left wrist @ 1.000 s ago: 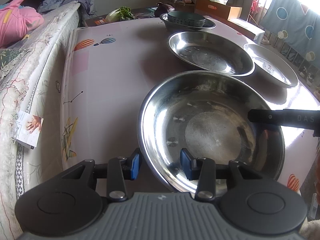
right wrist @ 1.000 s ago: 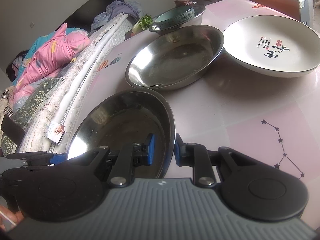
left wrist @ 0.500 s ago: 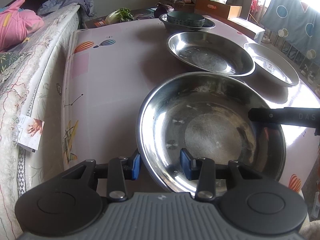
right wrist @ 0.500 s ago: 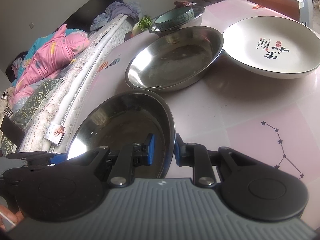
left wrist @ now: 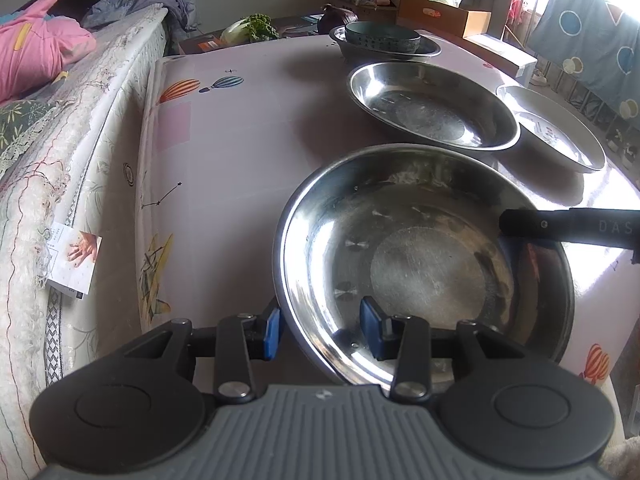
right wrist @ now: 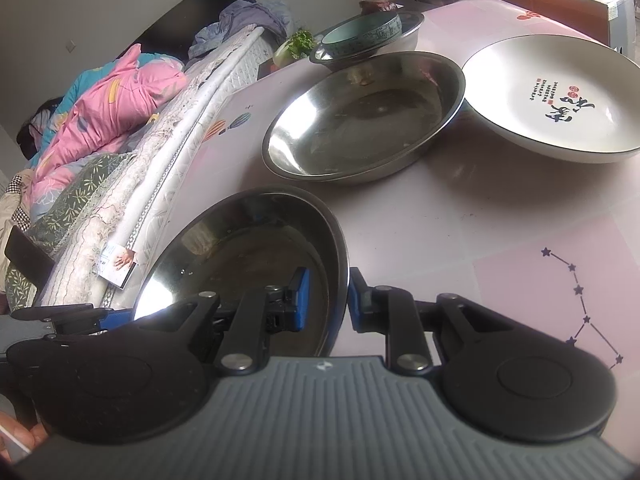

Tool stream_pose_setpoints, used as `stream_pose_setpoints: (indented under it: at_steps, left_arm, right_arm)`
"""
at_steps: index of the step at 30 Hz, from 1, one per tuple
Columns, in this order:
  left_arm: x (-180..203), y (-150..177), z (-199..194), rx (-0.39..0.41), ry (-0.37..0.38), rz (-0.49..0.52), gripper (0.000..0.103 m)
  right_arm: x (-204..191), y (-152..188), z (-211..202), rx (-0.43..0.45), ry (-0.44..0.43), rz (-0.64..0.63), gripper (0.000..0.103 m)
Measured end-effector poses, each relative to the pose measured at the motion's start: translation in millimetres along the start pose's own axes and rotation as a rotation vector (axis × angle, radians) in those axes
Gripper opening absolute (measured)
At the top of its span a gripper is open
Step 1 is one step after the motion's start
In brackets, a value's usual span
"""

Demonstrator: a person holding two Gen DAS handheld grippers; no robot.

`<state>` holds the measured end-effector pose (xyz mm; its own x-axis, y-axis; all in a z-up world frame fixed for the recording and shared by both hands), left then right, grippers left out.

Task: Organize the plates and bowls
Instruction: 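Lift and carry the large steel bowl with both tools toward the other steel bowl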

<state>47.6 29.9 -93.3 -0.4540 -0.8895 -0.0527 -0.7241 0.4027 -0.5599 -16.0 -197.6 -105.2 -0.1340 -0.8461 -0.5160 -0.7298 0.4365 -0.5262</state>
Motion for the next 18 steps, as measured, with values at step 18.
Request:
stream_pose_setpoints:
  at_steps: [18]
  left_arm:
    - [4.2, -1.9, 2.0, 0.002, -0.03, 0.01, 0.042]
  right_arm:
    - [-5.1, -0.4, -0.5, 0.024, 0.031, -0.055, 0.02]
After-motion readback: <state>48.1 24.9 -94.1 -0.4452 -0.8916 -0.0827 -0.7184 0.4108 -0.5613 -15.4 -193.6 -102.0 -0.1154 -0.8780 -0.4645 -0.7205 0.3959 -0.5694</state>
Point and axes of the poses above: each gripper's, at about its wrist camera, not at the fingertips, and z roughly the way its jaws point, x to its right, y to its underside, the point moved 3 cm from there along z, roughly the way its jaws point, and after that the axes turned 6 degrees about z, right-handed, at the moved point
